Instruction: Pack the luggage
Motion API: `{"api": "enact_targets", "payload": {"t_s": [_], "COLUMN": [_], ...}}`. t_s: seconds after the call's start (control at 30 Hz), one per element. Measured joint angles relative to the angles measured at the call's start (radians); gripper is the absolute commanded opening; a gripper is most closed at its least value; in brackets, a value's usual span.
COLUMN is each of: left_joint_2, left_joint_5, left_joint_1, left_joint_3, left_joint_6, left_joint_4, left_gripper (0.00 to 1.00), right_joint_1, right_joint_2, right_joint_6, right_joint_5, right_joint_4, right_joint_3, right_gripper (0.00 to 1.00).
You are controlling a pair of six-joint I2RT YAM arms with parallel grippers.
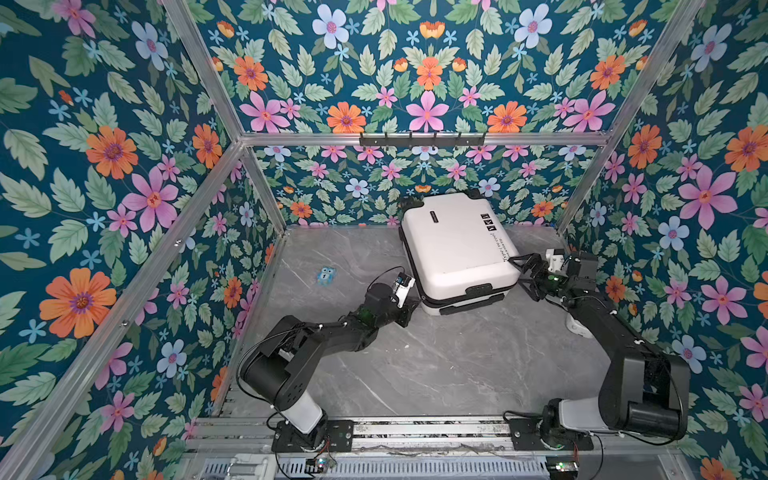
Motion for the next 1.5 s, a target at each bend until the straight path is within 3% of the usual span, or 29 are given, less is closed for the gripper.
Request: {"api": "enact_targets", "payload": {"t_s": [0.33, 0.6, 0.9, 1.3, 1.5], "left_joint_2": [0.023, 0.060, 0.061, 0.023, 0.012], "left_joint_5": [0.143, 0.142, 0.108, 0.116, 0.083], "left_joint_1": [-0.004, -0.006, -0.008, -0.011, -0.079], "left_joint_3": [0.011, 0.044, 0.056, 0.069, 0.093], "left_joint_6": [0.008, 0.019, -0.004, -0.002, 0.034], "left_joint_4": [0.019, 0.005, -0.002, -0.077, -0.154], "left_gripper": [0.34, 0.23, 0.00, 0.00, 0.00], "right_joint_1": [-0.013, -0.015, -0.015, -0.016, 0.017], "right_joint_2": [-0.005, -0.006, -0.021, -0.037, -0.021], "right_joint_6": [-0.016, -0.027, -0.037, -0.064, -0.045], "right_joint_5": [-0.015, -0.025, -0.025, -0.020, -0.021], "right_joint_4": [-0.031, -0.051, -0.072, -0.103, -0.059], "right_joint_3": [0.002, 0.013, 0.013, 0.011, -0.018], "right_gripper": [0.98, 0.98, 0.98, 0.98, 0.98]}}
